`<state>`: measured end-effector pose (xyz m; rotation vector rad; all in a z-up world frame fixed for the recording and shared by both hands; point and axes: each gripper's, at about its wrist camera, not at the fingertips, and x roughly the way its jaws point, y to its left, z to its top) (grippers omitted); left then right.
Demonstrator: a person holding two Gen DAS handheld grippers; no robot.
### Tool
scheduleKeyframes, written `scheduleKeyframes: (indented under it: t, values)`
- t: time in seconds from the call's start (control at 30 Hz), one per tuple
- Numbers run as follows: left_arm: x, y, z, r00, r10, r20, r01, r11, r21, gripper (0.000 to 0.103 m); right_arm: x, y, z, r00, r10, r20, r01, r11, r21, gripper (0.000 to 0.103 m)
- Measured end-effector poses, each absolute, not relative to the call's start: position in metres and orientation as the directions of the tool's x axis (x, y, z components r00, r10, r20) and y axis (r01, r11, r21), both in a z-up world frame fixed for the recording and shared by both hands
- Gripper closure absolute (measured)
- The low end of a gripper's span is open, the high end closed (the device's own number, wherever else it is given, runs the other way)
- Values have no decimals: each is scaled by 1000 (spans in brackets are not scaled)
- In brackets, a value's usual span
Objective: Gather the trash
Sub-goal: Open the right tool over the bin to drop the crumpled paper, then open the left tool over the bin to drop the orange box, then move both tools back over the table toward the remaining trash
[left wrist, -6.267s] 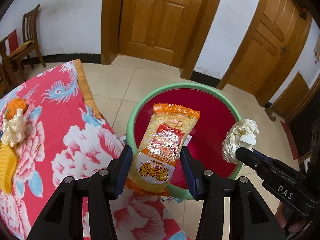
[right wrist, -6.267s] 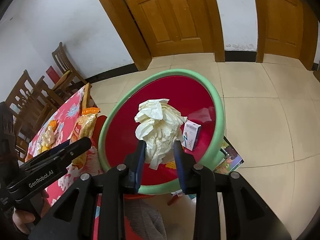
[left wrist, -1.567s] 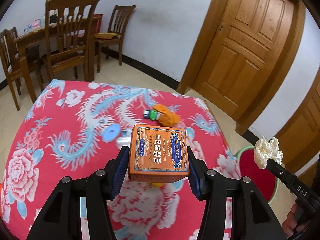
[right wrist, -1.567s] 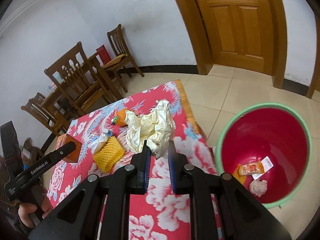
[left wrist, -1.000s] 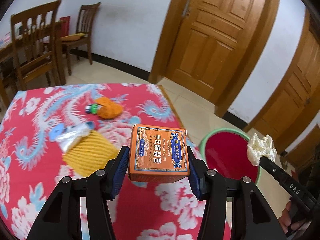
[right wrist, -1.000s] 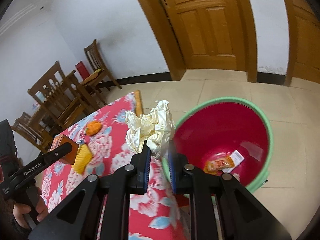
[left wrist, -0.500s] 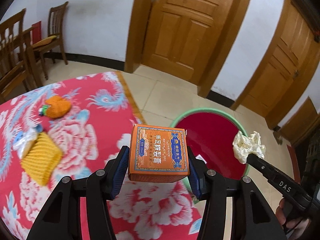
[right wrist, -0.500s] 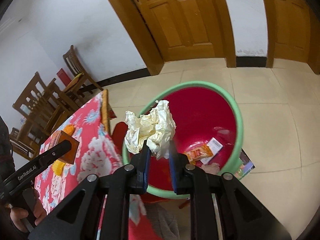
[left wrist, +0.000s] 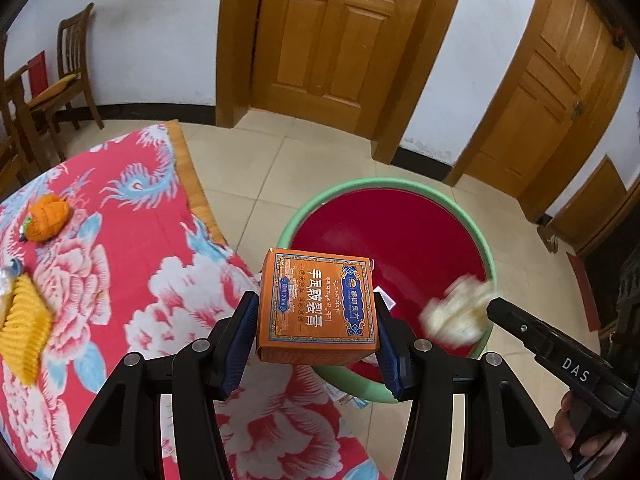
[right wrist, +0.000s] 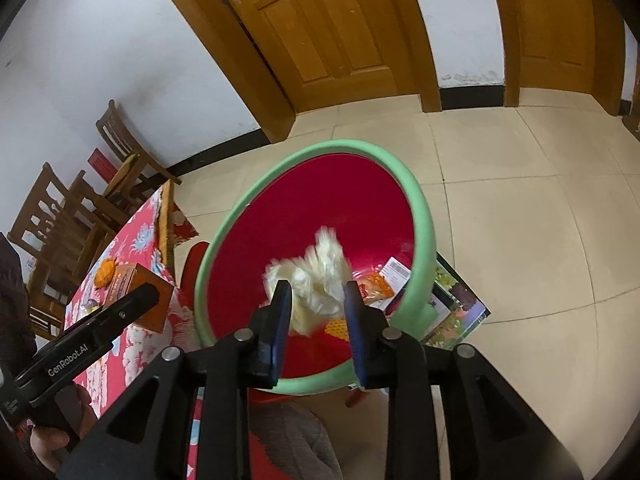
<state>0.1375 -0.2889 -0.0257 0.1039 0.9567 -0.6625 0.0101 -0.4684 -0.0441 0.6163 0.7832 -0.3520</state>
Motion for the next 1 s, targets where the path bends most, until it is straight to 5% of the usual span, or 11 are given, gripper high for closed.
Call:
scheduleKeyframes:
  t: [1.0]
  values:
    - [127,-309,-27,365,-508,-780,626,754,-199,35,-4,-475,-40,684,-73,-725,518,749,413,69]
